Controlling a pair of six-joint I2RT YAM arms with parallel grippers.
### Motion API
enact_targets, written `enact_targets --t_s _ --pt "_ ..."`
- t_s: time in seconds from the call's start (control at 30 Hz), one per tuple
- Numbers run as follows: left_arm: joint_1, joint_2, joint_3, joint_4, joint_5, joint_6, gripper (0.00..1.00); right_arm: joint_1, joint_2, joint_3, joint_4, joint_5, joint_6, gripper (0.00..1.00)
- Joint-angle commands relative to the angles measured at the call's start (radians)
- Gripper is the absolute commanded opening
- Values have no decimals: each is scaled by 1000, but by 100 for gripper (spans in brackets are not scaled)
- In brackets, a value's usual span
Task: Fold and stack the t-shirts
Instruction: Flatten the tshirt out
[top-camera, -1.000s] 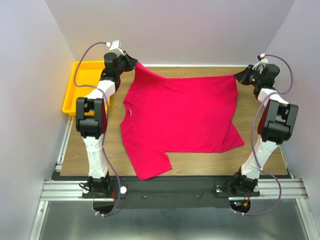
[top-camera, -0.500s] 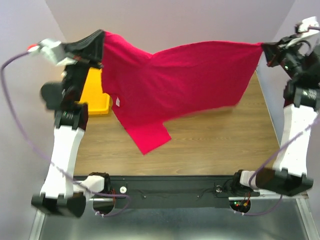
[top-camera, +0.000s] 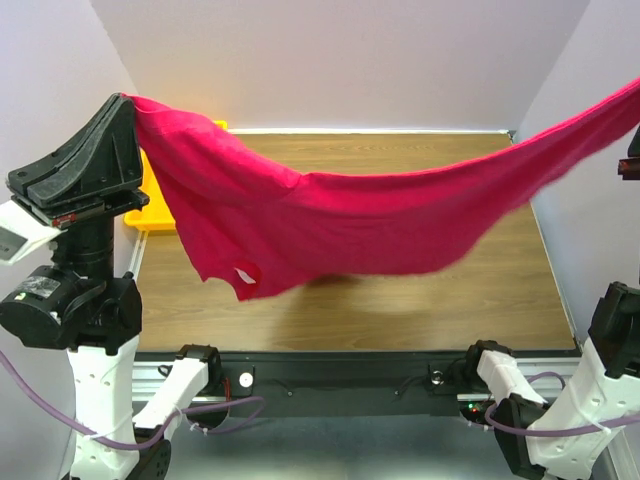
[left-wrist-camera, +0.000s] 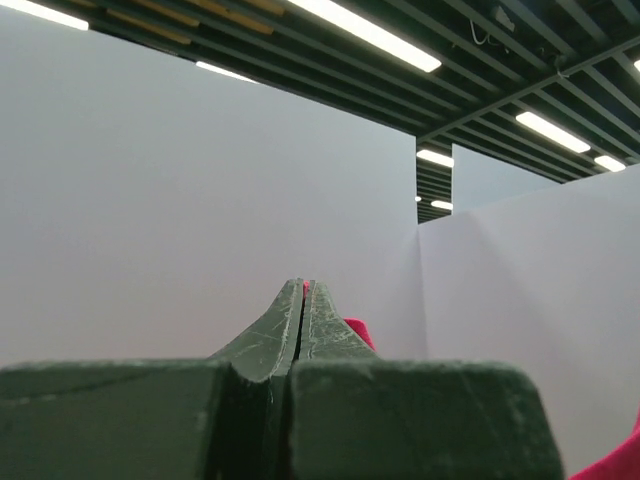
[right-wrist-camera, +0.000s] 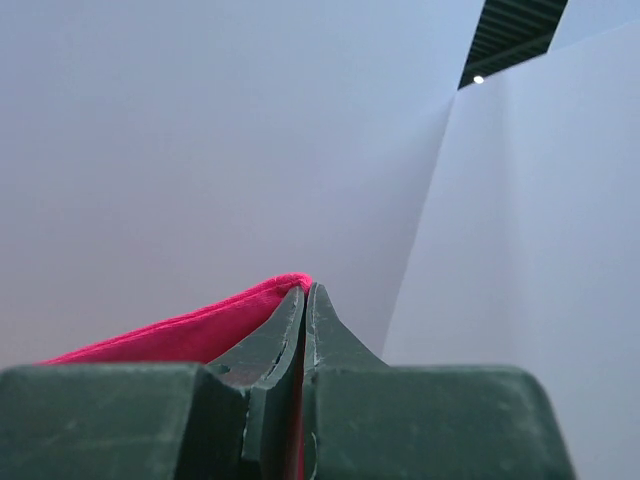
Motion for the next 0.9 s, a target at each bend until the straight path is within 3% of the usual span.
enact_targets --t_s 0.0,0.23,0.5,0.67,0.87 --pt "2 15 24 7 -6 -9 0 -8 32 -45 -46 82 -1 1" --pt "3 122 -107 51 -2 -39 0 -10 45 -338 -34 17 -19 1" --pt "-50 519 -254 153 51 -47 0 -10 169 -802 187 -219 42 1" --pt "-101 867 -166 128 -14 -23 0 -8 442 -951 474 -265 79 1" --pt "-121 1131 9 26 -124 -26 0 4 832 -850 672 -285 123 0"
